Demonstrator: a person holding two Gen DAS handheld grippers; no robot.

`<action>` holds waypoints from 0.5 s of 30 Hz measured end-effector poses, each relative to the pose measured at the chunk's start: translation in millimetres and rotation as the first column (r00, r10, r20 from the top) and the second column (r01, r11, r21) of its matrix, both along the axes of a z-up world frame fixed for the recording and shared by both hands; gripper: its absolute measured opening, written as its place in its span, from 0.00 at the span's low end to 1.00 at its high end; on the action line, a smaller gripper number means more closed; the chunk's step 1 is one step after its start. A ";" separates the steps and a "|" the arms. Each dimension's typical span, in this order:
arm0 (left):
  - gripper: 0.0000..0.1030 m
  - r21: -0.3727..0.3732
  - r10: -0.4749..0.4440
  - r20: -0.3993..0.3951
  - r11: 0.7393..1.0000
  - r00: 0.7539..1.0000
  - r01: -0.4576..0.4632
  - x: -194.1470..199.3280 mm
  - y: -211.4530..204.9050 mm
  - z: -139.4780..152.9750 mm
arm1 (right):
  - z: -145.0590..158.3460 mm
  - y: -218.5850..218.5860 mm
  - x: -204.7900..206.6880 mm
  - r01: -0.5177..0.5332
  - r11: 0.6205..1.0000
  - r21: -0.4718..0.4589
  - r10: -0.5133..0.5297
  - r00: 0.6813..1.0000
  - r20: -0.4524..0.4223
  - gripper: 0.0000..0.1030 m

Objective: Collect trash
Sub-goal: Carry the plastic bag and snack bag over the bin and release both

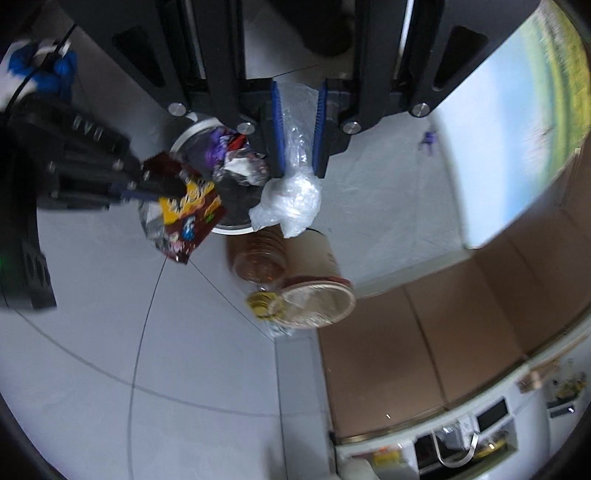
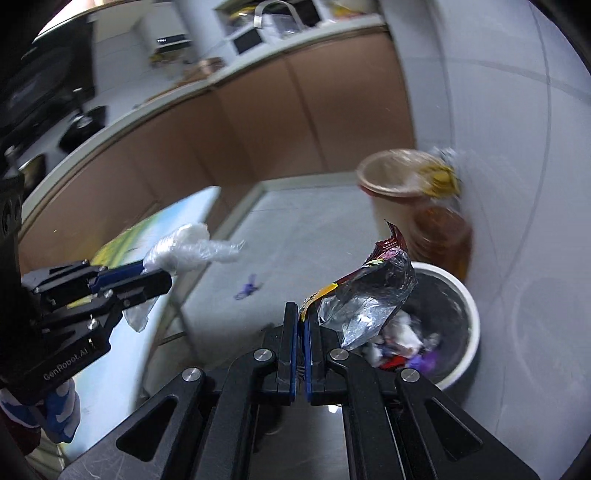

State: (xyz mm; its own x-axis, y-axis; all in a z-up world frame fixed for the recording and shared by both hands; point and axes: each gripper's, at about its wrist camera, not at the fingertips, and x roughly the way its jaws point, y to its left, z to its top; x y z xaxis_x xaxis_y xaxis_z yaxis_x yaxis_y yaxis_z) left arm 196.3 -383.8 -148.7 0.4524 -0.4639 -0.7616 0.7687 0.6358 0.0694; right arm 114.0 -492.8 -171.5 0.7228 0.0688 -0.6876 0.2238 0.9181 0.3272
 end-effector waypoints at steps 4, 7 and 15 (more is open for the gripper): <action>0.13 -0.010 -0.026 -0.130 1.000 0.991 0.025 32.6 -50.2 -34.5 | -40.4 -33.4 19.5 0.055 0.998 0.028 -0.054 0.996 -0.065 0.03; 0.13 -0.007 -0.033 -0.209 0.999 0.977 0.032 54.1 -81.3 -60.7 | -68.6 -56.5 32.4 0.081 0.996 0.039 -0.077 0.991 -0.112 0.04; 0.24 -0.021 -0.001 -0.349 1.000 0.937 -0.007 92.1 -119.3 -108.0 | -113.9 -82.8 63.8 0.098 0.995 0.021 -0.092 0.977 -0.194 0.13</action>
